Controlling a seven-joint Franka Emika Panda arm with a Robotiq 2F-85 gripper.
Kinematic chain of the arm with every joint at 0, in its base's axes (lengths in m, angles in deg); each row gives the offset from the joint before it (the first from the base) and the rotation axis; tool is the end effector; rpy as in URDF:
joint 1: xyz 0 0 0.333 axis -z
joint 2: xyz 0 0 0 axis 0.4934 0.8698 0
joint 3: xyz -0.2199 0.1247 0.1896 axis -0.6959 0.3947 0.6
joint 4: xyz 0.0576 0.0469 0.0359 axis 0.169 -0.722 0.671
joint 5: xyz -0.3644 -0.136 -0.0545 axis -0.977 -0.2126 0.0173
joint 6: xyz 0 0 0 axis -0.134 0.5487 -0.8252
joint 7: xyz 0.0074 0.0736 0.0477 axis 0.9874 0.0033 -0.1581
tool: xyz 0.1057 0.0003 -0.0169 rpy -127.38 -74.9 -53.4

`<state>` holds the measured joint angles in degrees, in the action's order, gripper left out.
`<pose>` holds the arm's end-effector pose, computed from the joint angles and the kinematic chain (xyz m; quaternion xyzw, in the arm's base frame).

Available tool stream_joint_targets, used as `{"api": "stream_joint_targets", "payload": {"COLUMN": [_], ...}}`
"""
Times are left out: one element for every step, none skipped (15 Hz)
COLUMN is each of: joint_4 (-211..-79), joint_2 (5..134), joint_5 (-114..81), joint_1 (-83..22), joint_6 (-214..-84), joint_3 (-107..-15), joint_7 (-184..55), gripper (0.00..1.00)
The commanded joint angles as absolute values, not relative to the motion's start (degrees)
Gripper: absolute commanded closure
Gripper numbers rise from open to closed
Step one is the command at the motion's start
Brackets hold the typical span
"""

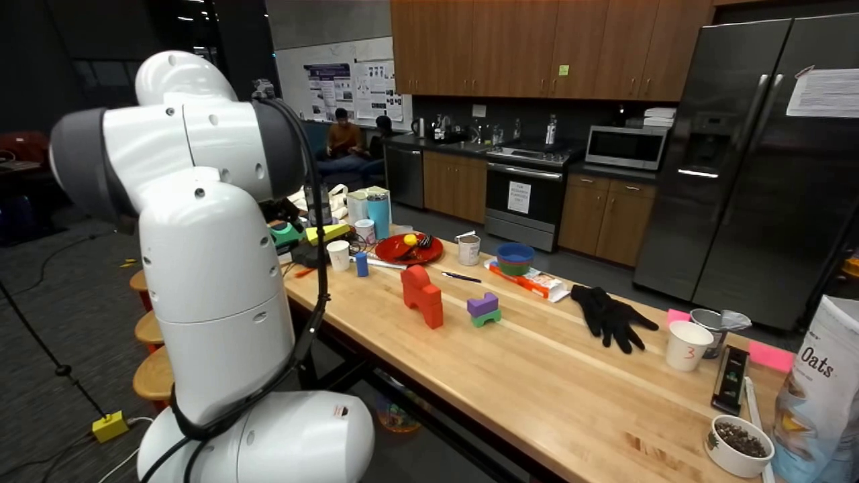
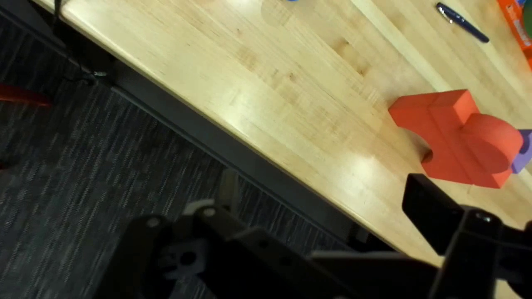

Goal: Put the purple block on top of the green block.

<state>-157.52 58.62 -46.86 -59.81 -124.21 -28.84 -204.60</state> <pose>0.3495 0.4778 0.4913 -0.2144 0.9445 -0.1538 0.1955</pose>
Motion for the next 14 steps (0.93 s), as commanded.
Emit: {"api": "stream_joint_targets", "payload": {"joint_4": [-156.15,-156.20,-156.00,-155.78,-155.84,-155.56,-155.12,-154.74,-154.50,-154.22,-154.12,-154.35,-154.74,-154.91], "joint_2": [60.66,61.05,61.45,61.82,62.00,62.23,62.50,62.71,62.70,62.45,62.11,61.34,60.26,59.52], "joint_5": [-53.42,-55.00,-56.41,-57.64,-58.64,-59.38,-60.02,-60.48,-60.83,-61.00,-60.94,-60.65,-59.50,-58.81], "joint_1": [-61.76,-62.39,-62.96,-63.43,-63.80,-64.08,-64.31,-64.45,-64.46,-64.23,-63.90,-63.32,-62.26,-61.42], "joint_6": [-123.36,-123.40,-123.40,-123.41,-123.61,-123.67,-123.72,-123.83,-124.07,-124.91,-125.99,-127.75,-130.16,-131.99], "joint_3": [-27.64,-27.48,-27.40,-27.40,-27.39,-27.43,-27.50,-27.57,-27.63,-27.80,-27.99,-28.33,-28.95,-29.45], "joint_7": [-205.13,-205.19,-205.57,-205.85,-206.08,-206.49,-207.04,-208.00,-208.94,-209.65,-209.94,-209.65,-208.05,-207.16], "gripper": [0.00,0.00,0.00,0.00,0.00,0.00,0.00,0.00,0.00,0.00,0.00,0.00,0.00,0.00]}}
